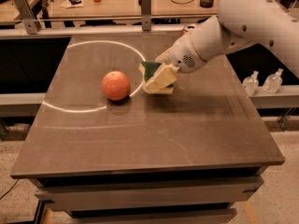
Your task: Move sponge near apple
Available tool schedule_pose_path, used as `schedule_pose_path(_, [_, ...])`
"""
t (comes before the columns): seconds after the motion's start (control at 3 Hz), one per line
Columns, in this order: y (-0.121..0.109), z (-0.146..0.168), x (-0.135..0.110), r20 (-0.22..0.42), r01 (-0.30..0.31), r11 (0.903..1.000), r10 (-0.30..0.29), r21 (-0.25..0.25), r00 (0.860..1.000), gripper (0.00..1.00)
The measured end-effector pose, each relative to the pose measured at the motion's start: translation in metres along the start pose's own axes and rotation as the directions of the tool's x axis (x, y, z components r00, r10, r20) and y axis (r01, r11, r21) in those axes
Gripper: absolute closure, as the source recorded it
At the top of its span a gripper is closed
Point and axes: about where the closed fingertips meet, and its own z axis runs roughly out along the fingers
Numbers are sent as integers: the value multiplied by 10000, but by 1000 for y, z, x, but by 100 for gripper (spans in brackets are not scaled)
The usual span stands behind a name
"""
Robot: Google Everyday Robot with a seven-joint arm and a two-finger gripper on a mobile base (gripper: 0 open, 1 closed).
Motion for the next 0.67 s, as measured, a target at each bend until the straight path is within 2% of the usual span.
schedule_pose_path(0.33, [12, 19, -7, -32, 81, 9988, -82, -490, 10000, 100])
schedule_pose_path(0.67, [13, 20, -7, -37, 98, 9986, -100, -518, 9999, 83])
